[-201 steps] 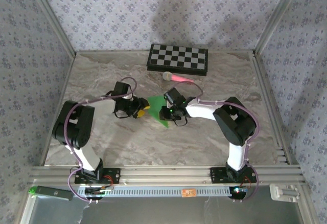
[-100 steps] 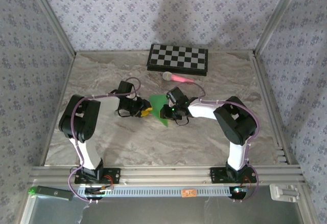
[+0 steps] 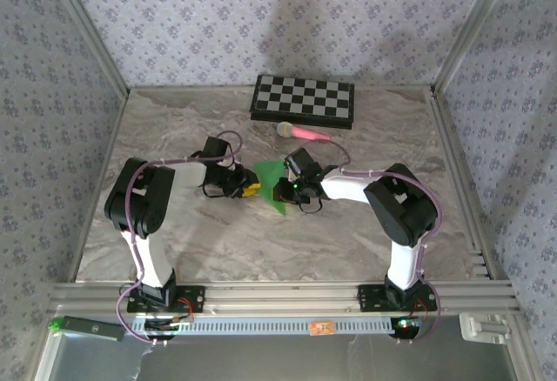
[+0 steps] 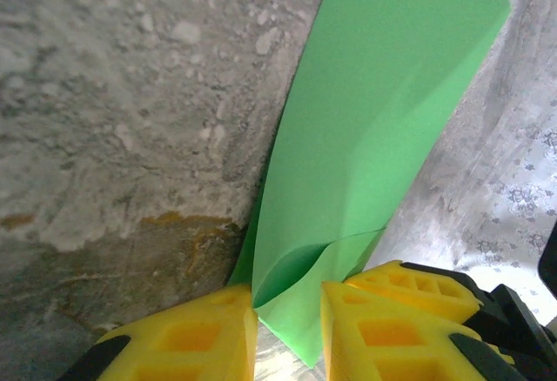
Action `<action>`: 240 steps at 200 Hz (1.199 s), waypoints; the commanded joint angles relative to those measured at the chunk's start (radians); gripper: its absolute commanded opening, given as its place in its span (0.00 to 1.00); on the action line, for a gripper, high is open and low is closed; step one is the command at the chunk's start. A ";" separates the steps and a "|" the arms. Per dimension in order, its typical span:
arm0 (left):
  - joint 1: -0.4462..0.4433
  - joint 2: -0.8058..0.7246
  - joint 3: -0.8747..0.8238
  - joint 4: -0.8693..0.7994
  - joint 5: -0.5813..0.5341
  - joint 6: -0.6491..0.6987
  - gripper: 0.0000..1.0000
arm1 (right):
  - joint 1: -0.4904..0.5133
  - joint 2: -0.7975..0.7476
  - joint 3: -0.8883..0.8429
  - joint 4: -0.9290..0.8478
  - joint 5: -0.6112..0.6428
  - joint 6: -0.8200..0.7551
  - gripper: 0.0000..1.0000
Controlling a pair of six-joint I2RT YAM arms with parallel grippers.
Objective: Fold a paper plane with a square sheet of paper (pick it up from the middle)
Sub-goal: Fourth fold the wing at the center of the table.
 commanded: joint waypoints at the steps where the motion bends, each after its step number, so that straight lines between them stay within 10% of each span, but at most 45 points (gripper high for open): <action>1: -0.008 0.003 0.027 0.013 0.045 0.027 0.25 | -0.009 0.027 -0.036 -0.061 0.022 0.007 0.25; 240: -0.021 0.016 0.069 0.040 0.061 0.115 0.08 | -0.034 -0.086 -0.030 -0.073 0.045 -0.193 0.32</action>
